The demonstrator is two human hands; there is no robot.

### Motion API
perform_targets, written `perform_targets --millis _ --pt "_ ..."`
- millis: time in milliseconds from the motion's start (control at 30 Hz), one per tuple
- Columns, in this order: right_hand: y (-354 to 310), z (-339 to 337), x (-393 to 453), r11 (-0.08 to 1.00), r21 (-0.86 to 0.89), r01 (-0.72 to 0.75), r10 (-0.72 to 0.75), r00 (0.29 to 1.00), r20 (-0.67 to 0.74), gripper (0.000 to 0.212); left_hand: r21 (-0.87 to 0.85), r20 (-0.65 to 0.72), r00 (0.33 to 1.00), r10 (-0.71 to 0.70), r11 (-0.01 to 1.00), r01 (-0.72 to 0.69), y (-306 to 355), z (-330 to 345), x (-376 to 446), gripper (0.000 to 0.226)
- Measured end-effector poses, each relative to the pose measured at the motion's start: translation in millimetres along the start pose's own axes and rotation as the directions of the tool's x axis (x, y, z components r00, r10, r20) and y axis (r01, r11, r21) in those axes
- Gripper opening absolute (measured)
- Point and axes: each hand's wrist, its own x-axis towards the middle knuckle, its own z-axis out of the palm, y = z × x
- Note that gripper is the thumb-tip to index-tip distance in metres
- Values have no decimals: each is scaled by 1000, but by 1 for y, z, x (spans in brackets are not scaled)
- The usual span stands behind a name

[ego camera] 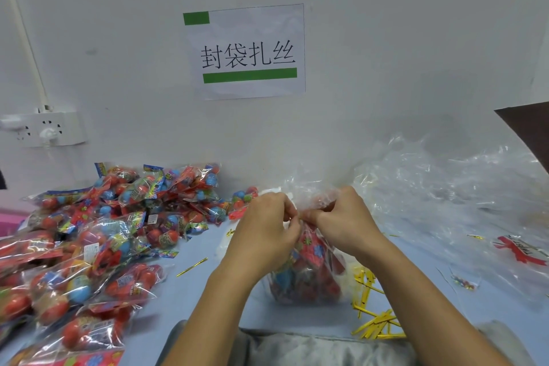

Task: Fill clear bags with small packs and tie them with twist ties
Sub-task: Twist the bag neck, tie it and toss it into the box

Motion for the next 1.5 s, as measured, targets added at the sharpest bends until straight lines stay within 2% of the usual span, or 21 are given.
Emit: perform_targets --millis 133,233,333,467,600,800,1000,1200,1367,1500 --pt "-2 -2 0 999 -46 25 -24 999 27 28 231 4 993 120 966 -118 8 -3 1 8" --pt "-4 -2 -1 999 -34 42 -40 998 52 37 252 -7 989 150 957 -143 11 -3 2 4" --pt "-1 0 1 1000 -16 14 -14 999 35 31 221 -28 990 135 967 -126 9 -2 1 5" --pt "3 3 1 999 42 -32 32 999 -21 25 110 -49 999 -11 994 16 5 2 -2 15" --pt "5 5 2 998 51 -34 37 998 -56 9 -95 -18 989 -150 985 147 5 5 -1 25" --pt "9 7 5 997 64 -42 48 994 -100 9 -365 64 954 -292 883 295 8 7 0 40" --pt "10 8 4 995 98 -22 31 995 -91 8 -545 64 926 -373 764 345 6 12 -1 28" --pt "8 9 3 996 93 -11 21 995 -103 7 -634 141 895 -423 656 410 4 11 0 32" --pt "6 9 1 996 89 -24 34 993 -115 8 -700 148 856 -495 559 445 5 15 1 20" --pt "5 8 1 995 85 -59 71 987 -147 5 -704 150 849 -506 548 451 2 18 1 17"
